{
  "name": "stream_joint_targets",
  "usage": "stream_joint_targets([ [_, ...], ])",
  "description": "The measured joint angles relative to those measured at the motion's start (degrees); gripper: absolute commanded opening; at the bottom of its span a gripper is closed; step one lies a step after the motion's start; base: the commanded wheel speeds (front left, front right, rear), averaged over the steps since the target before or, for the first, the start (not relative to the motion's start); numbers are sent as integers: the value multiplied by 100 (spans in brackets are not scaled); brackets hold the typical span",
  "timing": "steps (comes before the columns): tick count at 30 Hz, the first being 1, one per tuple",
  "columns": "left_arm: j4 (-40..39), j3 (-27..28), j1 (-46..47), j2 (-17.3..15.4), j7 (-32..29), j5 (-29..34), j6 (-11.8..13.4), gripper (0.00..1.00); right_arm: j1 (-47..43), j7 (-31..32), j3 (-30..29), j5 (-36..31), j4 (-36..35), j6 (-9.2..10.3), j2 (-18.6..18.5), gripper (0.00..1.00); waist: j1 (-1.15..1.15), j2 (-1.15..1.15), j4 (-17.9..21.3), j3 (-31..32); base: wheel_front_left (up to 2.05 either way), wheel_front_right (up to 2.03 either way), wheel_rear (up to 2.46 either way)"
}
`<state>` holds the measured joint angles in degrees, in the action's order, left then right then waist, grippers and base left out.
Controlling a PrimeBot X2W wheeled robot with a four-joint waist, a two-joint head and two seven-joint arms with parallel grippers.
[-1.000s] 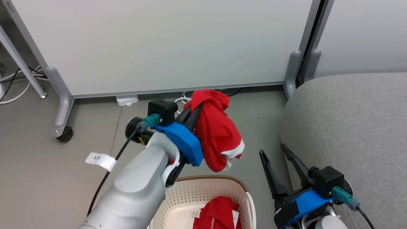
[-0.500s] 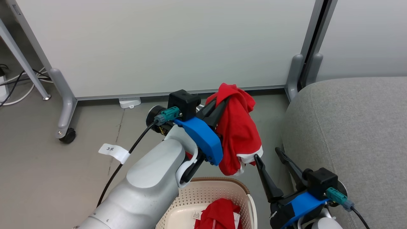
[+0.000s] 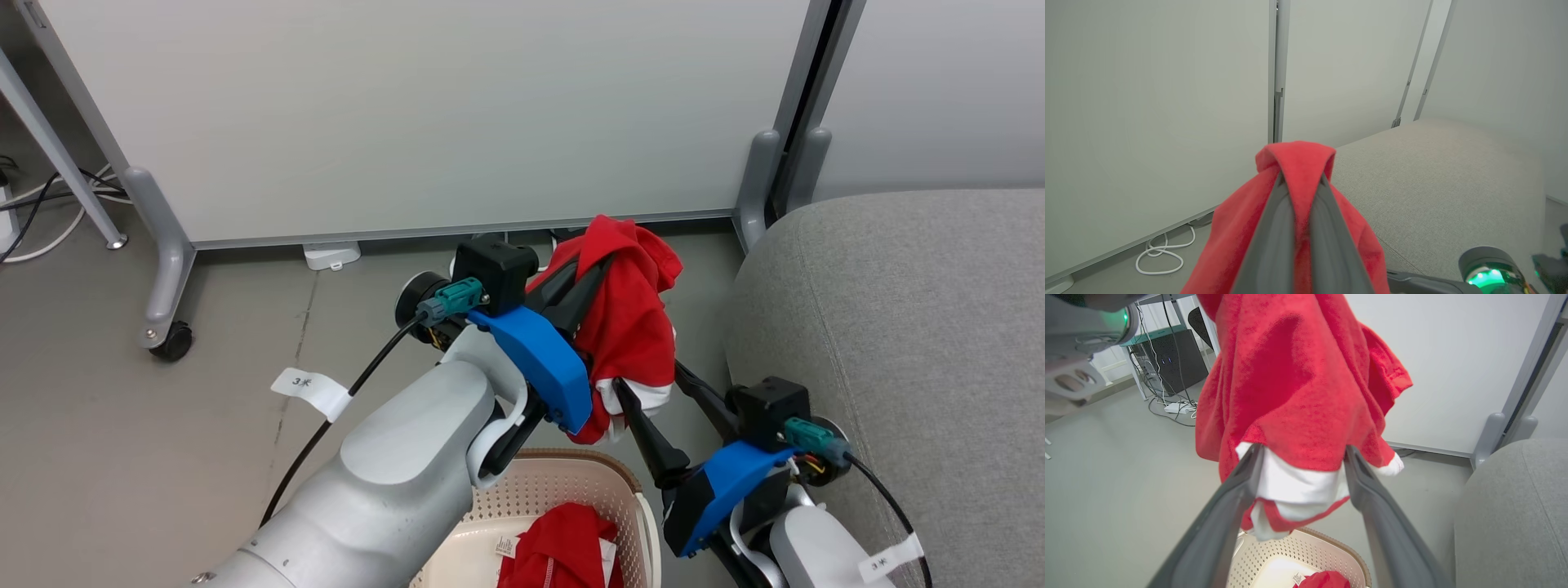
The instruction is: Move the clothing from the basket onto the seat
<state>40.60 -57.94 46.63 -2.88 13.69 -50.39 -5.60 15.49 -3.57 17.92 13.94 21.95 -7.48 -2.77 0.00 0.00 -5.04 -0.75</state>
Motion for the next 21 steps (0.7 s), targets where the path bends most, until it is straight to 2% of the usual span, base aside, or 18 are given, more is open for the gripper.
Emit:
stream_joint_targets([
  [10, -85, -249, 82, -1, 52, -211, 53, 0, 721, 464, 304, 310, 961, -1, 0, 100, 0, 0, -63, -8, 0, 0, 0],
  [11, -85, -269, 89, -1, 53, -222, 56, 0, 781, 508, 343, 337, 1031, 0, 0, 80, 0, 0, -65, -9, 0, 0, 0],
  [12, -85, -293, 101, -1, 53, -246, 58, 0, 824, 536, 376, 346, 1090, -1, 0, 44, 0, 0, -65, -9, 0, 0, 0],
  [13, -85, -316, 114, -1, 55, -261, 59, 0, 862, 550, 405, 346, 1145, -1, 0, 11, 0, 0, -66, -10, 0, 0, 0],
  [14, -85, -339, 126, 0, 58, -270, 60, 0, 901, 550, 434, 345, 1199, -1, 0, 0, 0, 0, -68, -10, 0, 0, 0],
  [21, -79, -410, 168, -1, 102, -360, 102, 0, 1018, 399, 506, 342, 1361, -1, 0, 0, 0, 0, -51, -10, 0, 0, 0],
])
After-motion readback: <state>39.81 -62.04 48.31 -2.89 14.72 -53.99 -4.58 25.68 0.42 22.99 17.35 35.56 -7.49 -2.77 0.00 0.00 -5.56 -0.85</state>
